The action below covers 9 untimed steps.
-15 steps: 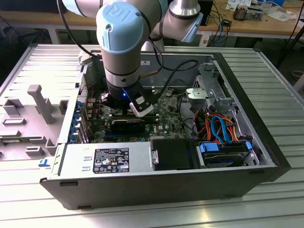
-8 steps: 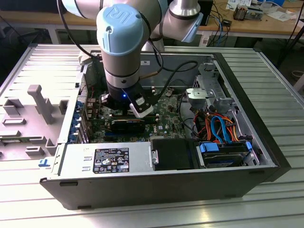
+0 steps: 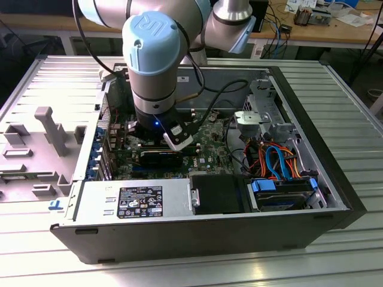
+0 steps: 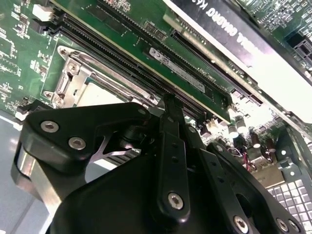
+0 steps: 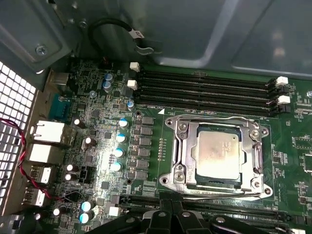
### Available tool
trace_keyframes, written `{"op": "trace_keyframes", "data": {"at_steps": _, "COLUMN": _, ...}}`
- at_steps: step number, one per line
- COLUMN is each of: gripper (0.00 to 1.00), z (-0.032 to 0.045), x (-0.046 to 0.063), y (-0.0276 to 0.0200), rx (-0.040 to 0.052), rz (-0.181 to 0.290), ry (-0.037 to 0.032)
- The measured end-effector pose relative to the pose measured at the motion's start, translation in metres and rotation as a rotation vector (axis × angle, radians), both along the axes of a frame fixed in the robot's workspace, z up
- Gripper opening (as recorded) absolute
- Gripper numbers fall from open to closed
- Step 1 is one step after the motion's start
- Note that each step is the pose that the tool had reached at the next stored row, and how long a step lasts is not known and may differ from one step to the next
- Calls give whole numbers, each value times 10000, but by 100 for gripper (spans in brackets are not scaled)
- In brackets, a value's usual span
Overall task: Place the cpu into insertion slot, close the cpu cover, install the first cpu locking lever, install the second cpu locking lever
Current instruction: 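Install the second cpu locking lever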
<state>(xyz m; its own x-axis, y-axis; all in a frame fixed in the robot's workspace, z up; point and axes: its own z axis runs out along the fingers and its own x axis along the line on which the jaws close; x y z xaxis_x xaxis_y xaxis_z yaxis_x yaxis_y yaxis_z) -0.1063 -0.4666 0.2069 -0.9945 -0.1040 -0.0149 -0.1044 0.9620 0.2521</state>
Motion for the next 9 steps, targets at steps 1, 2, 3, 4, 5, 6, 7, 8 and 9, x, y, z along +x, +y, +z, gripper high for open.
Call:
{"op": "trace_keyframes", "data": {"at_steps": 1, "gripper": 11, "z": -6, "x": -4, "y": 3, "rx": 6, "rz": 4, "ry": -1}}
{"op": "trace_keyframes", "data": {"at_steps": 2, "gripper": 11, "z": -11, "x": -10, "y": 4, "rx": 17, "rz": 12, "ry": 0}}
{"op": "trace_keyframes", "data": {"at_steps": 3, "gripper": 11, "z": -14, "x": -16, "y": 5, "rx": 28, "rz": 17, "ry": 0}}
{"op": "trace_keyframes", "data": {"at_steps": 4, "gripper": 11, "z": -19, "x": -27, "y": 10, "rx": 36, "rz": 25, "ry": 0}}
{"op": "trace_keyframes", "data": {"at_steps": 5, "gripper": 11, "z": -28, "x": -39, "y": 24, "rx": 48, "rz": 47, "ry": 0}}
{"op": "trace_keyframes", "data": {"at_steps": 6, "gripper": 11, "z": -31, "x": -40, "y": 33, "rx": 50, "rz": 65, "ry": 1}}
{"op": "trace_keyframes", "data": {"at_steps": 7, "gripper": 11, "z": -34, "x": -40, "y": 45, "rx": 50, "rz": 94, "ry": 0}}
{"op": "trace_keyframes", "data": {"at_steps": 8, "gripper": 11, "z": -36, "x": -40, "y": 63, "rx": 49, "rz": 139, "ry": 1}}
{"op": "trace_keyframes", "data": {"at_steps": 9, "gripper": 11, "z": -39, "x": -40, "y": 74, "rx": 50, "rz": 175, "ry": 0}}
